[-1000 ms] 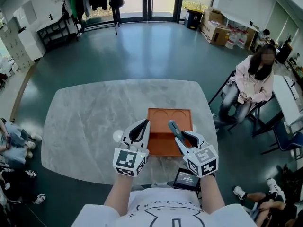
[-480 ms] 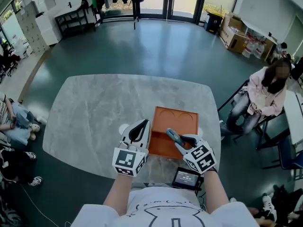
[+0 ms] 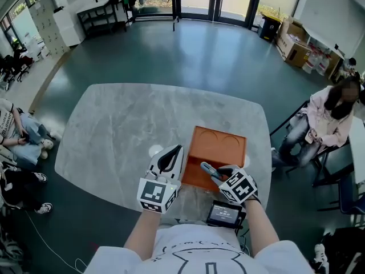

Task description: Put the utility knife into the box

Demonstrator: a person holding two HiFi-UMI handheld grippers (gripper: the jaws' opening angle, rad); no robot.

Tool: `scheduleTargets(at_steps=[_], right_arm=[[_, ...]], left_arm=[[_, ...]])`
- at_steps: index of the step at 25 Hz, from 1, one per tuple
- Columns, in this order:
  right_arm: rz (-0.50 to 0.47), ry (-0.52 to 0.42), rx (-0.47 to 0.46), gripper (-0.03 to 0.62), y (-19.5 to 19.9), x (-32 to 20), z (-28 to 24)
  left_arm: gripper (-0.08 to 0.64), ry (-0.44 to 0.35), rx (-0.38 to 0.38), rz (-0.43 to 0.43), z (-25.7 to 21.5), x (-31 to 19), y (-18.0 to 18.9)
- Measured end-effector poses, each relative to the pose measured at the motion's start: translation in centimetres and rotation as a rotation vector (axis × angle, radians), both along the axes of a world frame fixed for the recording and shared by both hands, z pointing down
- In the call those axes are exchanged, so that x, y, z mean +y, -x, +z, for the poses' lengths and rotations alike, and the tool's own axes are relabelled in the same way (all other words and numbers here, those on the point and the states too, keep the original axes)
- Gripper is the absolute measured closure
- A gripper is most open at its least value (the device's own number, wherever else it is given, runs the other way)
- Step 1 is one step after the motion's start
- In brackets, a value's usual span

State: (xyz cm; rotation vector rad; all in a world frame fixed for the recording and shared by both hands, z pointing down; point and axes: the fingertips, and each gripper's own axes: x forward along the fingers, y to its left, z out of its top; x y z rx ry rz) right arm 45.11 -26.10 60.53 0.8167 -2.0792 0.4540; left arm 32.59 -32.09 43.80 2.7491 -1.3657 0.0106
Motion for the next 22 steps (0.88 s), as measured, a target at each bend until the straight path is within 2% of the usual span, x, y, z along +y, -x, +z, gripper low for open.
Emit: scheduleTargets(at_steps=[10, 22], right_arm=[[-0.026, 0.108, 0.05, 0.459, 0.3, -0.2, 5.0], [-0.075, 0.134, 0.106, 0.457, 1.0, -1.1, 7.0]], left_arm=[[0.545, 0.016, -0.017, -0.037, 1.0, 0.5, 1.3], [0.545, 0.03, -0.026, -0.072, 1.5, 0.0, 2.0]])
